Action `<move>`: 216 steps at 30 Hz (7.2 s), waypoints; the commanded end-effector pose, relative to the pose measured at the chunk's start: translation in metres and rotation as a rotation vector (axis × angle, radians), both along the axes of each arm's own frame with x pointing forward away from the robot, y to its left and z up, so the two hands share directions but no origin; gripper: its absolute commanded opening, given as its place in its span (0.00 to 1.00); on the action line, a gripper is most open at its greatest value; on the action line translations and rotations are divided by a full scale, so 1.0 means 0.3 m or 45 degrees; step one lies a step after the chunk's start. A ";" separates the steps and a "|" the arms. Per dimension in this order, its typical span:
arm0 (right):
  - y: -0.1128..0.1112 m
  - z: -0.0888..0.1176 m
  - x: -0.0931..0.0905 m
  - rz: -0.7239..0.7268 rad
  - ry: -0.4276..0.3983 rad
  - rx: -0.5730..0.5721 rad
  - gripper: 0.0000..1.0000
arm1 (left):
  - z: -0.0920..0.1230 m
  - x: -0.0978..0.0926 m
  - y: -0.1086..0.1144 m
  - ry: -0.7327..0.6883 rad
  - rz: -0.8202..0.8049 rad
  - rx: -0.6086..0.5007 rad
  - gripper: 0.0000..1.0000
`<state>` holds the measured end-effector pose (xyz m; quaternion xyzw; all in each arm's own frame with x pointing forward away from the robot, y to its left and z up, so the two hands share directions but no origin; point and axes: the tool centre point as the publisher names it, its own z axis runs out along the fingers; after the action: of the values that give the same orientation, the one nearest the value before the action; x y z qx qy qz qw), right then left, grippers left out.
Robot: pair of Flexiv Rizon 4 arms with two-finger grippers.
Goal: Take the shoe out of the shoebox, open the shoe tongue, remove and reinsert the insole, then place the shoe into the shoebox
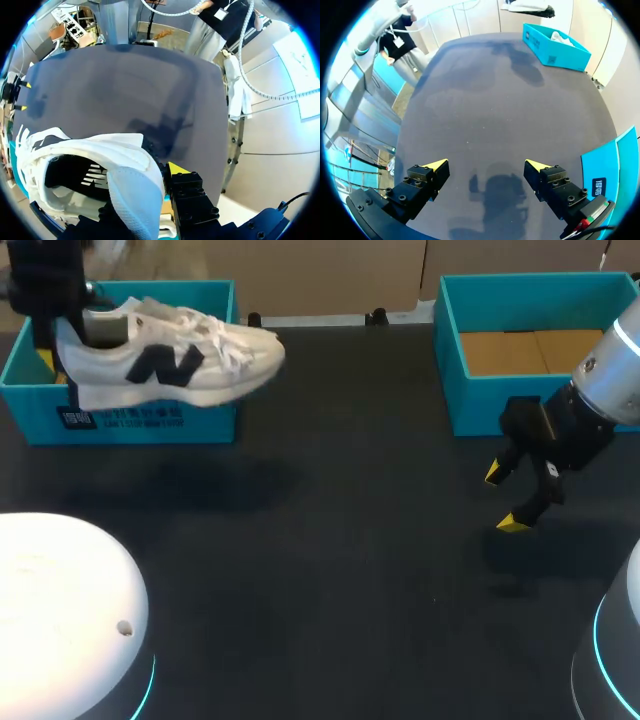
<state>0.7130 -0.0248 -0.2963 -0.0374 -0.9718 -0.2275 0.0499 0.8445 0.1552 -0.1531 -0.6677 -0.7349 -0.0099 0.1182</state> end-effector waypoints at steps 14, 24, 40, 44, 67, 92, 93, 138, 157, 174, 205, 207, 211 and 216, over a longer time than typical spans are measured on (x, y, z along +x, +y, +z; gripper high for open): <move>0.000 -0.002 -0.003 -0.001 -0.003 -0.003 1.00 | -0.171 -0.206 -0.209 -0.219 -0.140 0.018 0.00; 0.000 -0.002 -0.003 -0.001 -0.003 -0.003 1.00 | -0.210 -0.243 -0.265 -0.161 -0.193 -0.008 0.00; 0.000 -0.002 -0.003 -0.001 -0.003 -0.003 1.00 | -0.318 -0.325 -0.355 -0.161 -0.256 0.035 0.00; 0.000 -0.002 -0.003 -0.001 -0.003 -0.003 1.00 | -0.400 -0.371 -0.408 -0.153 -0.298 0.042 0.00; 0.000 -0.002 -0.003 -0.001 -0.003 -0.003 1.00 | -0.610 -0.521 -0.693 -0.203 -0.335 0.033 0.00; 0.000 -0.002 -0.003 -0.001 -0.003 -0.003 1.00 | -0.692 -0.546 -0.793 -0.202 -0.279 0.025 0.00; 0.000 -0.002 -0.003 -0.001 -0.003 -0.003 1.00 | -0.700 -0.553 -0.801 -0.193 -0.270 0.016 0.00; 0.000 -0.002 -0.003 -0.001 -0.003 -0.003 1.00 | -0.823 -0.492 -0.874 -0.195 -0.272 -0.045 0.19; 0.000 -0.002 -0.003 -0.001 -0.003 -0.003 1.00 | -0.641 -0.528 -0.868 -0.214 -0.253 -0.268 1.00; 0.000 -0.002 -0.003 -0.001 -0.003 -0.003 1.00 | -0.381 -0.536 -0.755 -0.012 0.306 -0.534 1.00; 0.000 -0.002 -0.003 -0.001 -0.003 -0.003 1.00 | -0.442 -0.516 -0.491 0.583 1.186 -0.944 1.00; 0.000 -0.002 -0.003 -0.001 -0.003 -0.003 1.00 | -0.463 -0.521 -0.483 0.633 1.254 -0.972 1.00; 0.000 -0.002 -0.003 -0.001 -0.003 -0.003 1.00 | -0.506 -0.517 -0.488 0.671 1.557 -0.863 1.00; 0.000 -0.002 -0.003 -0.001 -0.003 -0.003 1.00 | -0.506 -0.517 -0.488 0.671 1.557 -0.863 1.00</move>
<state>0.7130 -0.0247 -0.2963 -0.0374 -0.9718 -0.2275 0.0499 0.6918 0.0069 -0.3009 -0.2448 -0.8815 0.3977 0.0695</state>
